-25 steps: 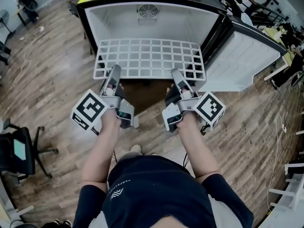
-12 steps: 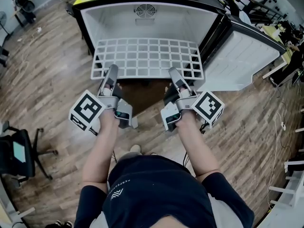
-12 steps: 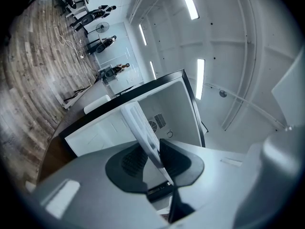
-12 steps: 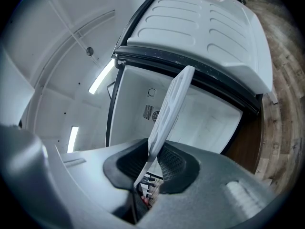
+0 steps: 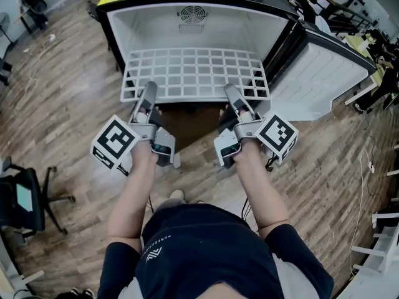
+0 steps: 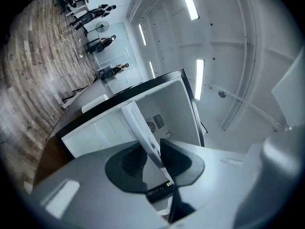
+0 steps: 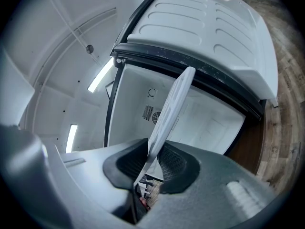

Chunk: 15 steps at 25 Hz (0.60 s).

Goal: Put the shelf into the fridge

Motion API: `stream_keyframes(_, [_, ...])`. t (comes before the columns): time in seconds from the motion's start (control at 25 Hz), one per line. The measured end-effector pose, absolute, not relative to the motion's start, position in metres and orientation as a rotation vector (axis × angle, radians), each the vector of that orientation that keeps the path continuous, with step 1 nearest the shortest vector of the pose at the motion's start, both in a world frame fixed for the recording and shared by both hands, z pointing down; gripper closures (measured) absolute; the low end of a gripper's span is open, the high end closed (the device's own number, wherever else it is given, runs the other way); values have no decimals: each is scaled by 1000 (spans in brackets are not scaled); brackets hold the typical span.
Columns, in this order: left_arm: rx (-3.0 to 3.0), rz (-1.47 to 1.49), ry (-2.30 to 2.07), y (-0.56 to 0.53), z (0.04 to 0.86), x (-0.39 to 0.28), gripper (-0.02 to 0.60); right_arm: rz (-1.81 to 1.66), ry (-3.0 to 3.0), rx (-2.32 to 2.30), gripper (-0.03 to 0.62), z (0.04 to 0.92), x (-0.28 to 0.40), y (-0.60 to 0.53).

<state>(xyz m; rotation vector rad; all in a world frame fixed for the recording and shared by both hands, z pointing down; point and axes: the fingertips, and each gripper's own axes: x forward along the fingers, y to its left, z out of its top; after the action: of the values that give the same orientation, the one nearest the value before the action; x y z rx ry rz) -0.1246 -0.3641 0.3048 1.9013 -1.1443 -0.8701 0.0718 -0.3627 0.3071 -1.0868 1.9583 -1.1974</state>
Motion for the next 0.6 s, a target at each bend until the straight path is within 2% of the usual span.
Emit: stream_keyframes(0.6, [1860,-887,-1216,-382,302,-125,472,-1141,1946,-1126,516,299,76,-384])
